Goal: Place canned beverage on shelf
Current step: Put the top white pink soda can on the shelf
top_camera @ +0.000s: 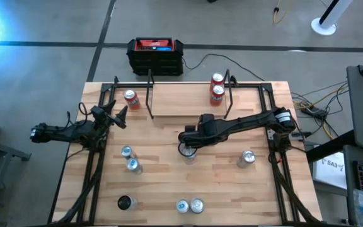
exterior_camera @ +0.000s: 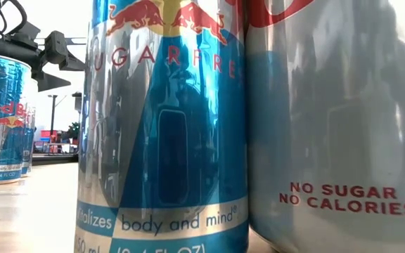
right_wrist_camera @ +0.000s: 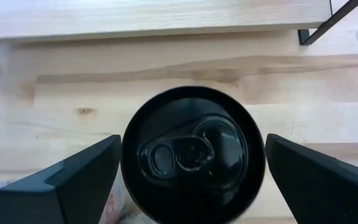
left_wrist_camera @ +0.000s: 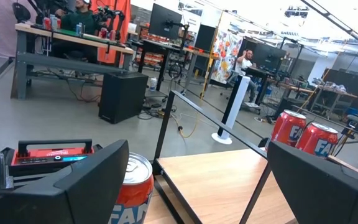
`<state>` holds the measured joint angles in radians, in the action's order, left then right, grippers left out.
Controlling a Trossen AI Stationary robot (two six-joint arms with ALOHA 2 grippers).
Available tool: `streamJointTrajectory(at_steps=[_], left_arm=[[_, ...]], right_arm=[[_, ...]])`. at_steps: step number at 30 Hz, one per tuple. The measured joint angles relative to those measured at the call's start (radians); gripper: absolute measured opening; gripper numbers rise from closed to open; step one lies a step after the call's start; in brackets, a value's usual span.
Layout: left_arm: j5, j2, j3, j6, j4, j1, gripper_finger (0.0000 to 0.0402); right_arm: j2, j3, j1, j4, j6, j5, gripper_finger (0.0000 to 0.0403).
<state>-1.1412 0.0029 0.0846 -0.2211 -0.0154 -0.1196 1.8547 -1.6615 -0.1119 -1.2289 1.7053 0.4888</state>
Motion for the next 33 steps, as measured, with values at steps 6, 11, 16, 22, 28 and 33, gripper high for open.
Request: streamJointTrajectory(at_steps=[6, 11, 16, 22, 28, 33], left_arm=[[0.000, 0.000, 0.000, 0.000, 0.000, 0.000, 0.0368], [0.000, 0.000, 0.000, 0.000, 0.000, 0.000, 0.0368], [0.000, 0.000, 0.000, 0.000, 0.000, 0.000, 0.0368], [0.000, 0.000, 0.000, 0.000, 0.000, 0.000, 0.0368], [0.000, 0.000, 0.000, 0.000, 0.000, 0.000, 0.0368], [0.000, 0.000, 0.000, 0.000, 0.000, 0.000, 0.0368]], right_arm=[[0.008, 0.000, -0.002, 0.001, 0.013, 0.036, 0.0379], [0.008, 0.001, -0.002, 0.003, 0.016, 0.039, 0.0374], [0.008, 0.001, -0.002, 0.003, 0.017, 0.054, 0.0327], [0.008, 0.001, -0.002, 0.002, 0.022, 0.060, 0.0250], [0.006, 0.001, -0.002, 0.000, 0.023, 0.025, 0.0244], [0.004, -0.009, -0.002, -0.022, 0.015, -0.007, 0.0244]])
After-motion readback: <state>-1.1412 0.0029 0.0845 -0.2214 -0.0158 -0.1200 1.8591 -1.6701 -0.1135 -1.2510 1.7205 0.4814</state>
